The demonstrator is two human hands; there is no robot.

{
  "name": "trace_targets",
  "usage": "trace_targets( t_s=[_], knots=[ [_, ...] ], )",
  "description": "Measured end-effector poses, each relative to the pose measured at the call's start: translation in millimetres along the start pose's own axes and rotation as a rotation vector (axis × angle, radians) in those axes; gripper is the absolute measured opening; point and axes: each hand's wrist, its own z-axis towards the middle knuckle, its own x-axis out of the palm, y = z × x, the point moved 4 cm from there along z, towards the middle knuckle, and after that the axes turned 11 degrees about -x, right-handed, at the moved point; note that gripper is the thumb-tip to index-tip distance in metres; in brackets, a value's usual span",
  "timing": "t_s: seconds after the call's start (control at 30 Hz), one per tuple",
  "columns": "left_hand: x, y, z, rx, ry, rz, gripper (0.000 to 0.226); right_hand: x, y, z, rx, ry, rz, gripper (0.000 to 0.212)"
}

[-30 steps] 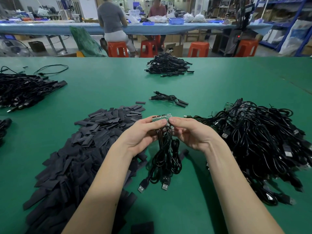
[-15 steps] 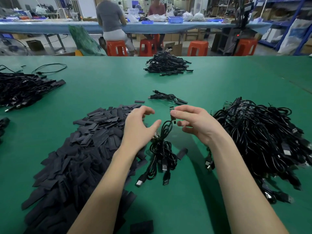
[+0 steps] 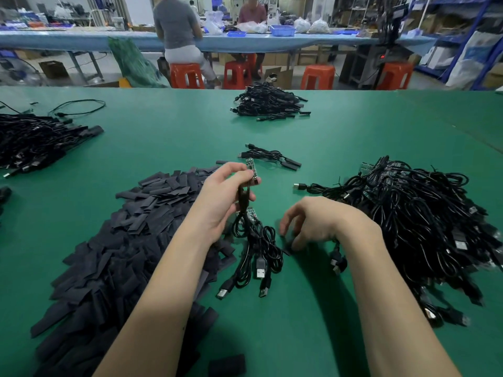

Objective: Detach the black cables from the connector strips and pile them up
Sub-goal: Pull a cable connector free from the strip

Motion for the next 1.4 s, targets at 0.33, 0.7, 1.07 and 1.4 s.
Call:
trace_targets(
  t_s=[0.33, 0.7, 1.07, 1.4],
  knots=[
    [-1.1, 0.1, 2.0, 0.185, -0.055, 0.380, 0.007, -13.4, -10.1, -0.4, -0.078, -0.393, 0.219, 0.011],
    [-0.5, 7.6, 4.1, 0.135, 0.134, 0.226, 0.022, -9.1, -5.3, 8.0, -0.379, -0.600, 1.580, 0.018],
    [3.3, 10.6, 4.7, 0.137, 0.181, 0.187, 0.025, -5.7, -1.3, 10.2, -0.459, -0.666, 1.643, 0.028],
    [4.2, 7.7, 1.1, 0.102, 0.210, 0.117, 0.042, -7.8, -0.5, 4.6, -0.478, -0.673, 1.553, 0.014]
  ],
)
